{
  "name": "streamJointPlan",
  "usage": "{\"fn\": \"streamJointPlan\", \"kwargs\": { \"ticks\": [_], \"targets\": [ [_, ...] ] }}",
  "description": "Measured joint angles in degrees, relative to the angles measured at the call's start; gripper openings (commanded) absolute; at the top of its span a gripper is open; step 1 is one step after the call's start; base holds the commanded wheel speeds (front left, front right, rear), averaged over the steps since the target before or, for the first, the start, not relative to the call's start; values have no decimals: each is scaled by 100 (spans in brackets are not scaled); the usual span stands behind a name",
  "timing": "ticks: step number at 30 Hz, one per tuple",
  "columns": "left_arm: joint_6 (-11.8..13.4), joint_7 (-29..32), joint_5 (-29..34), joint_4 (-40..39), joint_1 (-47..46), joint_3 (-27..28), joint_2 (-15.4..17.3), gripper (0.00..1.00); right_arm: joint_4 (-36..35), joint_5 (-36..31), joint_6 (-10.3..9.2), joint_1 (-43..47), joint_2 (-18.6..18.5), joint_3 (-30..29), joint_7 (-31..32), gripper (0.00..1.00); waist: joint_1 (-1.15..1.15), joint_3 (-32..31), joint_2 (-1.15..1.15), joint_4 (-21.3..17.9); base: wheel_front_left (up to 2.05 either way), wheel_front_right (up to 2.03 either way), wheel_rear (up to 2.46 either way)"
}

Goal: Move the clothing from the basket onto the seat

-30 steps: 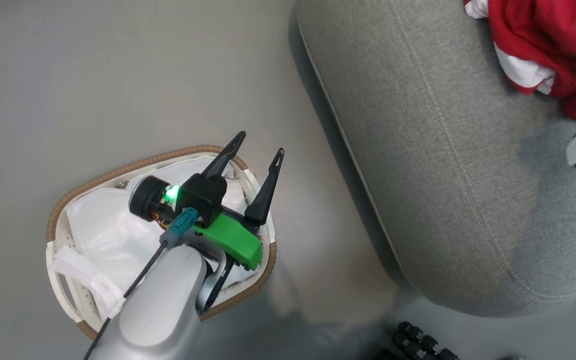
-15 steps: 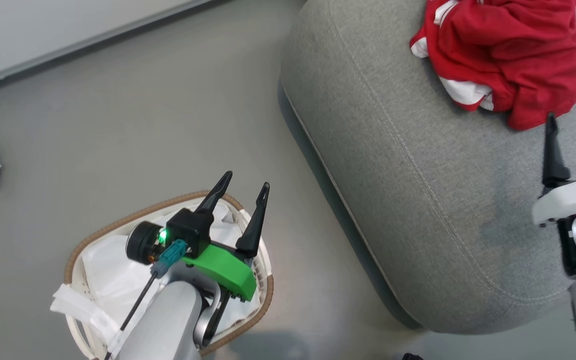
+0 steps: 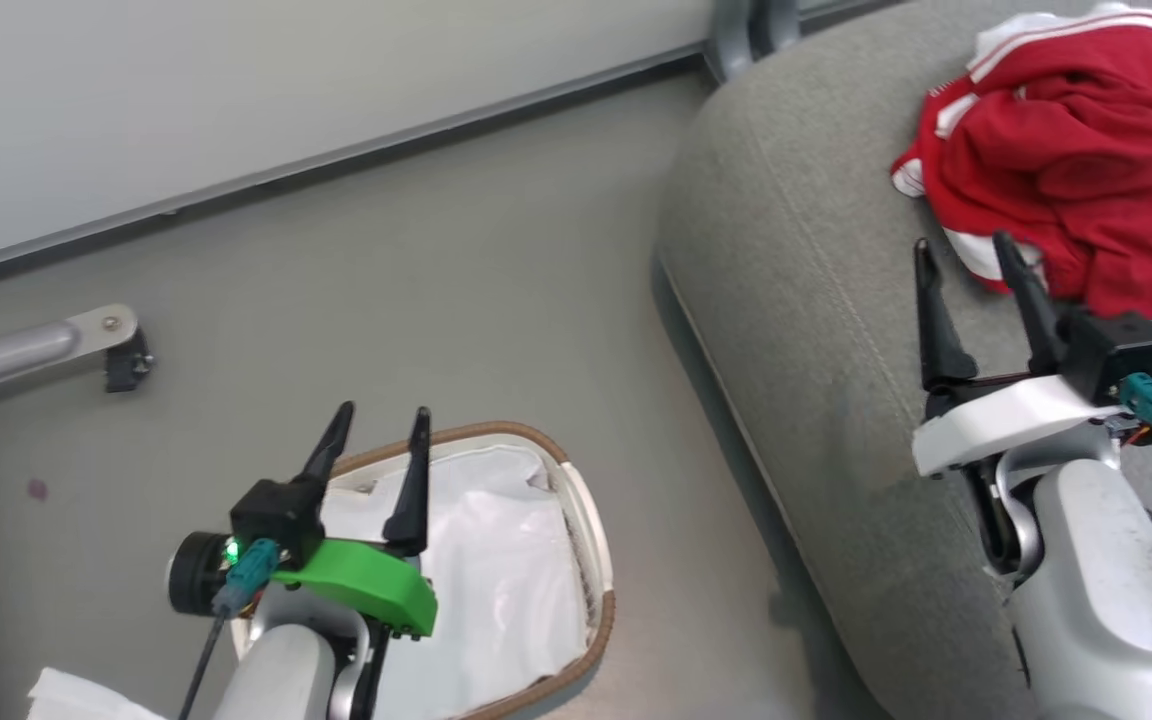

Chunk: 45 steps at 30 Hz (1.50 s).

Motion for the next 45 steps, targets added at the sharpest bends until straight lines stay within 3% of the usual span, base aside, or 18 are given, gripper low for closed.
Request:
{"fn": "streamJointPlan", "kwargs": {
  "ticks": [14, 32, 33, 39, 45],
  "targets": [
    [134, 0, 235, 55, 587, 1268, -26, 100, 314, -181, 0, 445, 226, 376, 0, 100, 0, -573, 0, 899, 0, 0, 0],
    [82, 0, -220, 196, 1384, 1483, -31, 100, 420, 345, 0, 1469, 246, 599, 0, 100, 0, -1282, 0, 1220, 0, 0, 0],
    [74, 0, -267, 226, 1411, 1484, -33, 0, 430, 345, 0, 1491, 248, 602, 0, 0, 0, -1306, 0, 1215, 0, 0, 0],
    [74, 65, -341, 458, 1464, 1478, -77, 0, 649, 456, 0, 1681, 286, 600, 56, 0, 0, -1312, 0, 1216, 0, 0, 0],
    [73, 253, -956, 393, 1461, 1536, -77, 0, 580, 1062, 0, 1684, 286, 502, 224, 0, 0, -1316, 0, 1216, 0, 0, 0]
  ]
}}
